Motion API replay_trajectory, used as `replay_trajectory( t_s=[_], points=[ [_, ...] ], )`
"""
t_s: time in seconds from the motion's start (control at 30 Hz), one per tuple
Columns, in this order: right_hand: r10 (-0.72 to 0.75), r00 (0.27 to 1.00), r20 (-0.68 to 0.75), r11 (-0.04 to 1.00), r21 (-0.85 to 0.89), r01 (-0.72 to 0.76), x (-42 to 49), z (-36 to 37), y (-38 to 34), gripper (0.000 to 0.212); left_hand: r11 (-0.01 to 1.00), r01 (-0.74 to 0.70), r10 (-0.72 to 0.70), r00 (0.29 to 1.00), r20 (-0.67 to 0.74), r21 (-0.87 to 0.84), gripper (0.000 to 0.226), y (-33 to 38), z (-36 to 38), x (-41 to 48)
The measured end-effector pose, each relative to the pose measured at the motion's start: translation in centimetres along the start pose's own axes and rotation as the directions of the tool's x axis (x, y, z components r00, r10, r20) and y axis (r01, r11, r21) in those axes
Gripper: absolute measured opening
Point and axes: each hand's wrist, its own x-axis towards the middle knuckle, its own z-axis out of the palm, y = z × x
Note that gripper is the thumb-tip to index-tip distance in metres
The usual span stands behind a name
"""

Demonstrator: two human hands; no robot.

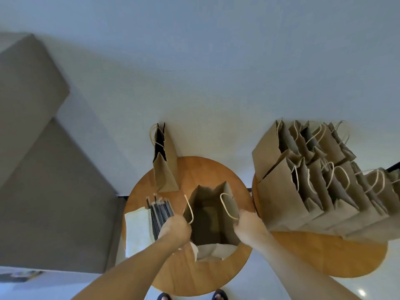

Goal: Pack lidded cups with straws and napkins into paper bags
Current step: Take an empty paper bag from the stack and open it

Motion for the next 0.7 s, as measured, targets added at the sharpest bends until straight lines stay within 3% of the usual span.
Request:
replay_trajectory(
  t_s=[0.13, 0.2, 0.27, 0.43, 0.53, 0.6, 0.7],
  points=[
    [-0.030, 0.999, 0.026, 0.995, 0.095, 0.028, 0.1, 0.0, 1.6, 0.009, 0.997, 0.046, -0.051, 0.995, -0.081, -0.065, 0.020, -0.8, 0.3, 0.1],
    [-0.102, 0.993, 0.061, 0.984, 0.150, 0.092, 0.2, 0.4, 1.1, 0.003, 0.987, 0.035, -0.037, 0.999, -0.006, -0.159, 0.013, -0.3, 1.3, -0.2],
    [-0.194, 0.976, 0.099, 0.964, 0.204, 0.171, 0.3, 1.0, 0.7, 0.005, 0.973, -0.009, 0.029, 0.996, 0.083, -0.230, 0.024, 0.1, 2.1, -0.6],
    [-0.257, 0.924, 0.282, 0.942, 0.288, 0.174, 0.4, 0.5, 0.5, 0.064, 0.987, -0.107, 0.138, 0.947, 0.291, -0.119, 0.090, 0.8, 0.7, -1.8],
    [-0.242, 0.902, 0.359, 0.960, 0.224, 0.168, 0.7, -1.2, 0.2, 0.087, 0.987, -0.150, 0.112, 0.910, 0.400, 0.065, 0.098, 0.8, -2.1, -2.7],
    [-0.259, 0.896, 0.360, 0.960, 0.194, 0.200, 1.0, -3.1, -0.8, 0.086, 0.952, -0.199, 0.109, 0.930, 0.351, 0.232, 0.079, 1.1, -4.5, -3.2],
    [-0.341, 0.925, 0.168, 0.940, 0.069, 0.335, 1.2, -6.8, -4.3, 0.074, 0.895, -0.162, 0.154, 0.987, 0.052, 0.415, 0.064, 2.2, -8.8, -3.7]
  ],
)
